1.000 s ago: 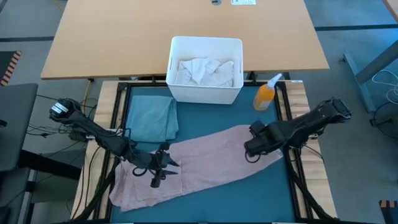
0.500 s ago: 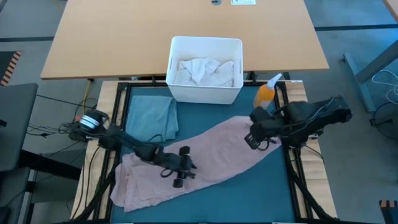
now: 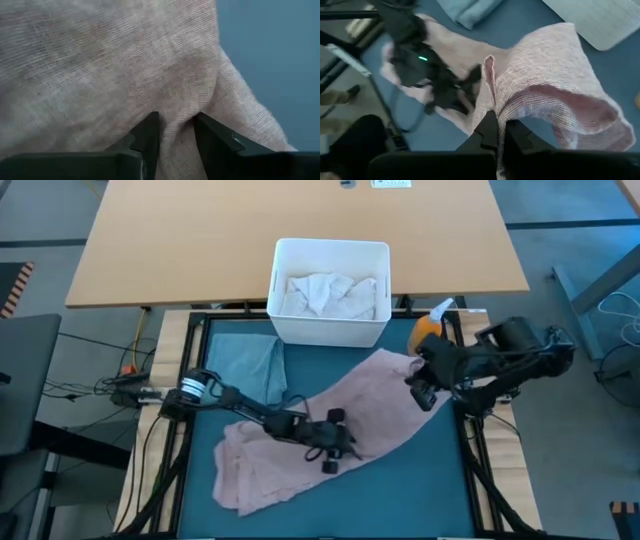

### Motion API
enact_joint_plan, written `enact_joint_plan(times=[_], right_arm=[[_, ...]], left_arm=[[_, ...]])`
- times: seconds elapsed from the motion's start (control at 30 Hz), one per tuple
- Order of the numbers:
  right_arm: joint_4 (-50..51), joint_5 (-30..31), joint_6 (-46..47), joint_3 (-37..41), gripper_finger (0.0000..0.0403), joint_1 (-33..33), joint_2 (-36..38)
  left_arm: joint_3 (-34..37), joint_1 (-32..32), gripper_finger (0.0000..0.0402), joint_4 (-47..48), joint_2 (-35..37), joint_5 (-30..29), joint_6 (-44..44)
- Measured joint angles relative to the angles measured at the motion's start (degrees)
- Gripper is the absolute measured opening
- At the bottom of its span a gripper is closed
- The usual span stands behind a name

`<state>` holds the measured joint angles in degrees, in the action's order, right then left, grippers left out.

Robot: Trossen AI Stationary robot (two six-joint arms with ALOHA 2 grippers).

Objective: Fold Laundry from Bin
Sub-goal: Fold the pink shirt

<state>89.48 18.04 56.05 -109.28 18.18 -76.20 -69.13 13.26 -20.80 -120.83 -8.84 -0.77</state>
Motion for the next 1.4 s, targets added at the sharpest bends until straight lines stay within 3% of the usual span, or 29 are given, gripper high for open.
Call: enact_joint_plan(times=[0.17,0.3,0.53,0.7,0.8,0.9,1.2,1.4], right_arm=[[-0.3,-0.09,-0.19,-2.35,0.0023,1.8,0.02],[-0.17,-0.14,-0.23,-2.57,0.0023,2.7,0.02],[0.16,-0.24,-2.43,-2.57,0.0023,2.44,0.02],[-0.4,-0.23,-2.58,-2.59,0.0023,1.9,-1.85],[-2.48,-0.28,-2.6,-2.59,0.0023,1.94,-4.53],[-6.61,-0.96,-4.0,-2.59,0.0023,1.55,-8.17],[-29.76,-3.54,-15.02,-2.59,0.0023,-0.35,-20.89],[-48.42,-8.57,-21.65,-2.59,0.0024,-1.28,-29.4]], left_arm=[[-10.7,-2.25,0.0102,4.72,-5.67,0.72,-3.68],[-15.94,-3.24,0.0091,9.39,-5.33,1.09,-6.8],[-19.27,-2.33,0.0075,36.09,5.91,2.41,-11.9],[-19.15,-0.83,0.0071,63.17,15.86,-0.6,-8.74],[-16.51,0.29,0.0071,74.34,23.14,-1.54,-5.53],[-11.14,1.54,0.0071,78.2,32.26,-2.03,-1.49],[5.48,6.36,0.007,75.11,65.41,-2.43,13.58],[13.52,8.6,0.007,72.5,80.2,-4.99,18.42]])
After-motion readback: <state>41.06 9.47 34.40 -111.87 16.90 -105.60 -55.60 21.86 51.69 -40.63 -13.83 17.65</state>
